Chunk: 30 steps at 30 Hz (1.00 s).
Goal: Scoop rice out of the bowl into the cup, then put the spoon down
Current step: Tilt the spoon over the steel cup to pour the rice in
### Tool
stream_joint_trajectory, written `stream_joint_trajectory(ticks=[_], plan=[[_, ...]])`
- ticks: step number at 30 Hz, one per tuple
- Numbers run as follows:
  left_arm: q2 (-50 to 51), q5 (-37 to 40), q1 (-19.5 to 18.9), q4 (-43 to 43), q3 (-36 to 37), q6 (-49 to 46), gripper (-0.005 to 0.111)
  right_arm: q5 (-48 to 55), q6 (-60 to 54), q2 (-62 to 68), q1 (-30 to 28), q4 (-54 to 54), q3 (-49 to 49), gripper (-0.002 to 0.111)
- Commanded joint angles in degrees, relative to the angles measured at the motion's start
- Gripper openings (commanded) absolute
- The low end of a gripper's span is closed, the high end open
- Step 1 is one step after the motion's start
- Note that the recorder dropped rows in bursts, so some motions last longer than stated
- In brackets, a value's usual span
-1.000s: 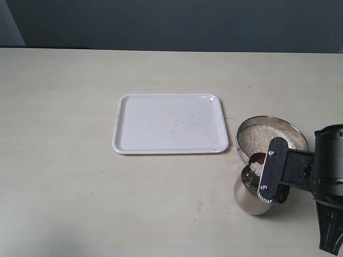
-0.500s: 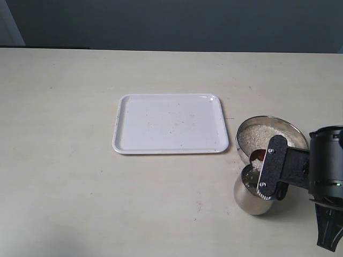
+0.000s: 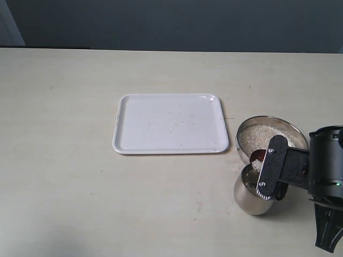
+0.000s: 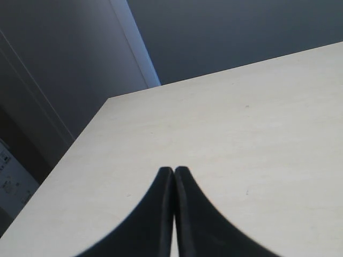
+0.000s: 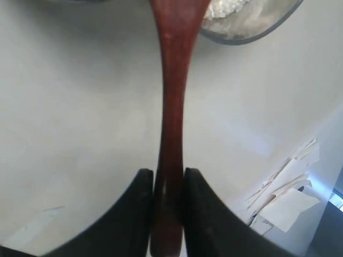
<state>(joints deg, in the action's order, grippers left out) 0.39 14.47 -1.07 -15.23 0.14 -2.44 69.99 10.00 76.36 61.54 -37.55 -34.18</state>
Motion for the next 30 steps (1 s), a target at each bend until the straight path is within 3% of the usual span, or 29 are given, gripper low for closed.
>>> stream_joint_trajectory(ticks=[1,30], plan=[[0.4,-0.6,0.6,0.1,-0.1,0.4,0.001,0.0,0.2,0.0,0.2,0.2,0.2,-0.001],[0.4,-0.6,0.6,0.1,-0.1,0.4,0.001,0.0,0.6,-0.3,0.2,2.1,0.2,-0.001]])
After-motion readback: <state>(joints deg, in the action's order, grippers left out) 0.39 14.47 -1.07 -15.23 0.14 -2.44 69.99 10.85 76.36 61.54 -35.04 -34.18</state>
